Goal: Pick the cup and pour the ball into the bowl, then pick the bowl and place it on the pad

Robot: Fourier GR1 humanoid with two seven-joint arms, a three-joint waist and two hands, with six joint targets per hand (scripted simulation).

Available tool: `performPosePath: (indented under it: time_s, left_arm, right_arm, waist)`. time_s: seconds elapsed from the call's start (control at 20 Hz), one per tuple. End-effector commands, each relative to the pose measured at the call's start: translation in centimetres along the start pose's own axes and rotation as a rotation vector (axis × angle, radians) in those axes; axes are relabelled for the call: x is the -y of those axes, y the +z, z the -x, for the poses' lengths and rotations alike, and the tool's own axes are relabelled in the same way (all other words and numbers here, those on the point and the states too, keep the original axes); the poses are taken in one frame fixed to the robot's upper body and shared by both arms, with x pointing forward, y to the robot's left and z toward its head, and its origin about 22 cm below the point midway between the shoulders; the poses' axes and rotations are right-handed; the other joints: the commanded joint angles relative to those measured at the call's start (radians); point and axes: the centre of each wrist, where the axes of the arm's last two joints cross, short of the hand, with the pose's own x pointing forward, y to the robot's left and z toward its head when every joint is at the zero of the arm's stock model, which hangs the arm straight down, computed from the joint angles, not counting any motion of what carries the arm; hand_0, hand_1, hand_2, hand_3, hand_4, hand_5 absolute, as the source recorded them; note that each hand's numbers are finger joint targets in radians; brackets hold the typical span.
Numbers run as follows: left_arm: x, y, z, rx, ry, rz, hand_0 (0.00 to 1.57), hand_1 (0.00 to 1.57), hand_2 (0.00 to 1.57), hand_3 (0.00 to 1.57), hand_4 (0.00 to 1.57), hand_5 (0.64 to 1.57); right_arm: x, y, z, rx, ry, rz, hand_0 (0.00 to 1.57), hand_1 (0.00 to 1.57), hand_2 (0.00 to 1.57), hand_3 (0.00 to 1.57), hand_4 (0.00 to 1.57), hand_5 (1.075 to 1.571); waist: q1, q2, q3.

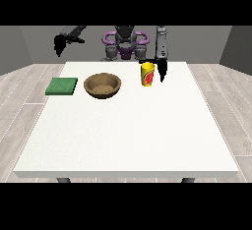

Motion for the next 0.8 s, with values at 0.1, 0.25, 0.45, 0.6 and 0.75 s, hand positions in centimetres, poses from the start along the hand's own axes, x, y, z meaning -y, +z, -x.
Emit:
performPosePath:
  time_s: [0.1, 0.25, 0.45, 0.6, 0.75]
  left_arm:
    - [1.3, -0.4, 2.1, -0.033, -0.014, 0.044, 0.0, 0.0, 0.0, 0.0, 0.0, 1.517]
    - [1.0, 0.3, 3.2, -0.005, -0.049, 0.028, 0.0, 0.0, 0.0, 0.0, 0.0, 1.52]
    - [-0.5, -1.3, 3.8, 0.042, -0.046, -0.041, 0.0, 0.0, 0.0, 0.0, 0.0, 1.523]
    - [0.7, -0.9, 4.2, -0.001, -0.041, 0.016, 0.0, 0.0, 0.0, 0.0, 0.0, 1.527]
    - [2.3, -0.6, 4.3, 0.042, -0.2, 0.031, 1.02, 1.02, 1.1, 0.89, 1.47, 0.776]
  right_arm:
    - [2.1, 1.0, 2.6, -0.038, -0.007, 0.022, 0.0, 0.0, 0.0, 0.0, 0.0, 1.571]
    - [0.7, 1.3, 3.2, -0.001, -0.013, -0.008, 0.0, 0.0, 0.0, 0.0, 0.0, 1.571]
    - [-0.2, 0.0, 1.4, 0.022, 0.002, -0.039, 0.0, 0.0, 0.0, 0.0, 0.0, 1.571]
    - [0.7, -0.5, 2.3, 0.008, 0.017, 0.015, 0.0, 0.0, 0.0, 0.0, 0.0, 1.571]
    - [1.2, -0.7, 1.4, 0.032, 0.022, -0.026, 0.0, 0.0, 0.0, 0.0, 0.0, 1.57]
  waist:
    - [0.031, -0.029, 0.0004]
    - [0.009, 0.009, 0.0003]
    - [-0.024, 0.057, -0.0003]
    - [0.011, 0.028, 0.0001]
    - [-0.047, 0.062, 0.0002]
